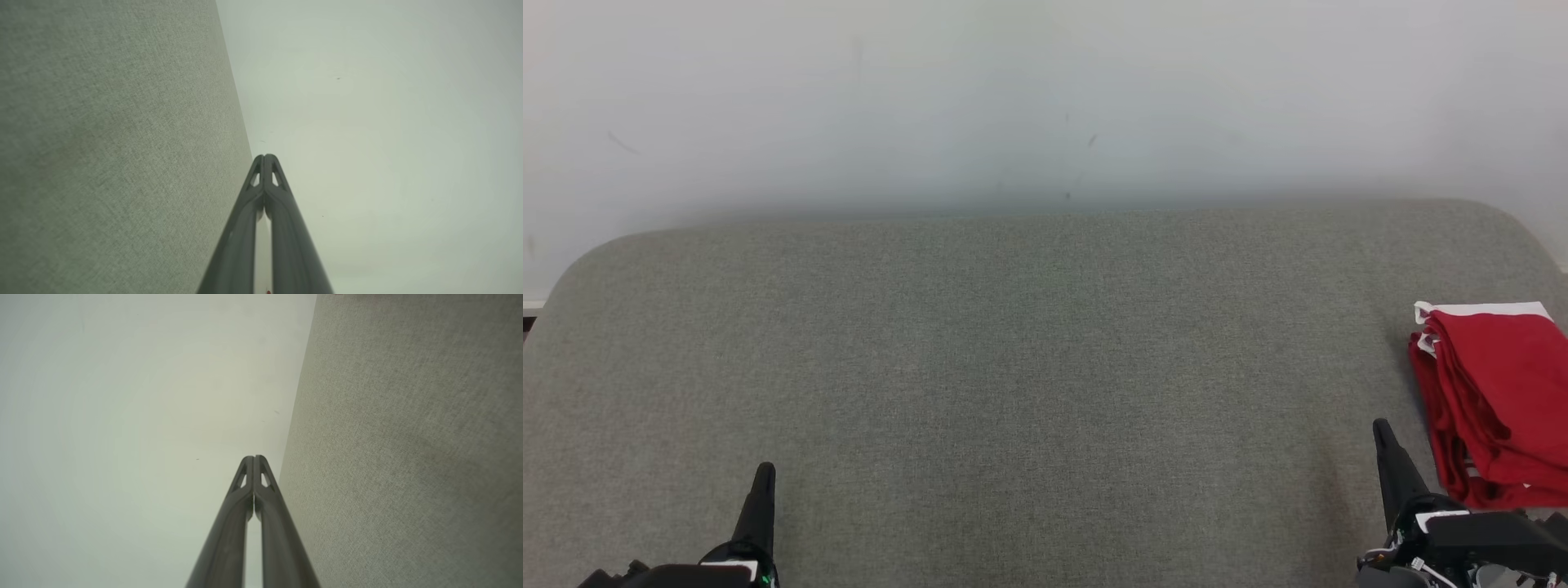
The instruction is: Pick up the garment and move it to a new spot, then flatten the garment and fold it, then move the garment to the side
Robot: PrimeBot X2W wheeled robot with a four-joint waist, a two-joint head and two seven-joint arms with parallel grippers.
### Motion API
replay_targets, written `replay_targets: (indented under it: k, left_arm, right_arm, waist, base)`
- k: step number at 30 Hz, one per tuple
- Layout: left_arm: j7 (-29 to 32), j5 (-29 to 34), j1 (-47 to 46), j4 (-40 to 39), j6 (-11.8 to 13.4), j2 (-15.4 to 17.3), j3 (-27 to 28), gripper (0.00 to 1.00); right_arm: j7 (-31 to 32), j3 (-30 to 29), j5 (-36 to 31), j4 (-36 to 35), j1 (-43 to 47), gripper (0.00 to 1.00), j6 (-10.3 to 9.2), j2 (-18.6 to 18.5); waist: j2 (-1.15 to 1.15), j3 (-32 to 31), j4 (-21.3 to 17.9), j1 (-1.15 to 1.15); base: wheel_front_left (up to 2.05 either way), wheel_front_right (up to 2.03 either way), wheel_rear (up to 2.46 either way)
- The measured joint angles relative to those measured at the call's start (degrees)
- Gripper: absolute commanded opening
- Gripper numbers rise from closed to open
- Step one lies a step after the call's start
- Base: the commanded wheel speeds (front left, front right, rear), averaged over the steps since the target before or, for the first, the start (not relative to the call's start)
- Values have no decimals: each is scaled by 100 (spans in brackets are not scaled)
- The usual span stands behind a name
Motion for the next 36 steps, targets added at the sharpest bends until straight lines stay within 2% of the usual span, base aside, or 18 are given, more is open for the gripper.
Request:
replay_targets:
  k: [19,36]
  left_arm:
    - [196,-726,-106,-10,-51,4,60,0]
    - [196,-727,-108,-10,-51,4,60,0]
  right_arm:
    - [146,-81,699,-46,-79,0,0,23]
    - [146,-83,699,-49,-81,0,0,26]
  waist:
    - [0,45,31,0]
    - [0,45,31,0]
  base:
    - [0,0,0]
    - [0,0,0]
